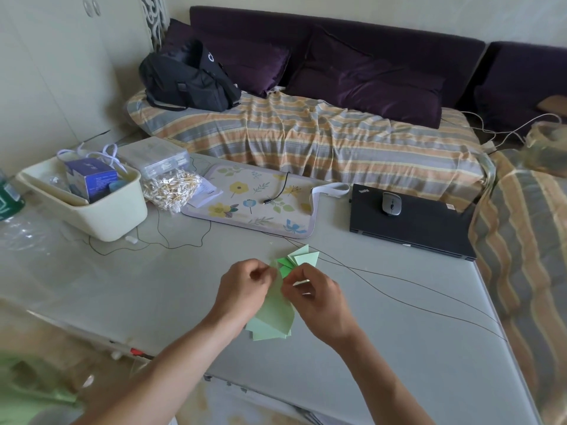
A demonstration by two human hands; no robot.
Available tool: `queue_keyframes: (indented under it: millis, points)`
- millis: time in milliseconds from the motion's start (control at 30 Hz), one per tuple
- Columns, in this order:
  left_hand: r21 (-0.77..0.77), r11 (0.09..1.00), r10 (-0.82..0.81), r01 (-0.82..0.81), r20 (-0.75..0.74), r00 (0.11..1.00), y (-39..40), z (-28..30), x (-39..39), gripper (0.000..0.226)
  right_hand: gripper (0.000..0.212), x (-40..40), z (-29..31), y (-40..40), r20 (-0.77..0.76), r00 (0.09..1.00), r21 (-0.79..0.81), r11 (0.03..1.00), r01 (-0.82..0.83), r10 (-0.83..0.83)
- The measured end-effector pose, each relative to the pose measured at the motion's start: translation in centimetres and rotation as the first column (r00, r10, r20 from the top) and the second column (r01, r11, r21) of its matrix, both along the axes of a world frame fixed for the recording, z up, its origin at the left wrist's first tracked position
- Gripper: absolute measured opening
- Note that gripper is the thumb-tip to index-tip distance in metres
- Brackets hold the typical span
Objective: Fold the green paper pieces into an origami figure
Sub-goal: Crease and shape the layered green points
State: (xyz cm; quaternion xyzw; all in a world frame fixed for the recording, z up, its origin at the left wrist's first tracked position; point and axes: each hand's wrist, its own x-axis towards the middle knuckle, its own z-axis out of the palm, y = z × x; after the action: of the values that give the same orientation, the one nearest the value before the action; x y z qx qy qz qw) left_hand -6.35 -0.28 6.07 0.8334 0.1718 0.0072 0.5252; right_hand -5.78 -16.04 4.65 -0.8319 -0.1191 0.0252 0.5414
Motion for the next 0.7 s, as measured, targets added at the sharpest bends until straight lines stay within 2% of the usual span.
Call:
queue_keyframes:
  millis: [67,167,200,267,333,400,533,700]
  points:
    - [0.120,0.986,-0.113,0.114,-0.010,0.994,-0.1,-0.3,-0.2,0.016,0.010,0.2,0.2,-0.4,0.049,0.999,-0.033,0.999,0.004,-0.002]
    - [0.246,0.933,-0.265,0.264,-0.030,0.964,-0.1,-0.5,-0.4,0.020,0.037,0.3,1.0,-1.0,0.086,0.992,-0.107,0.991,-0.078,0.087]
    - [0.283,0.909,-0.311,0.306,-0.028,0.950,-0.1,-0.5,-0.4,0.022,0.038,0.2,1.2,-1.3,0.082,0.990,-0.135,0.985,-0.107,0.118]
    - [0.355,0.853,-0.399,0.384,-0.031,0.916,0.0,-0.2,-0.3,0.022,0.025,0.2,1.4,-1.8,0.054,0.987,-0.161,0.977,-0.141,0.151]
    - [0.374,0.810,-0.472,0.451,-0.040,0.881,0.3,-0.1,-0.1,0.016,0.015,0.3,1.5,-2.3,0.012,0.990,-0.169,0.976,-0.140,0.144]
    - [0.368,0.781,-0.528,0.505,-0.043,0.848,0.3,0.1,0.1,0.011,0.015,0.2,1.7,-2.7,-0.039,0.991,-0.186,0.973,-0.136,0.131]
    - [0.386,0.748,-0.566,0.539,-0.051,0.823,0.4,0.3,0.3,0.010,0.016,0.2,1.8,-3.0,-0.045,0.992,-0.227,0.966,-0.121,0.114]
    - [0.374,0.754,-0.512,0.540,-0.180,0.840,1.0,0.2,1.1,0.024,0.015,0.3,1.9,-3.5,-0.047,0.988,-0.217,0.964,-0.153,0.146]
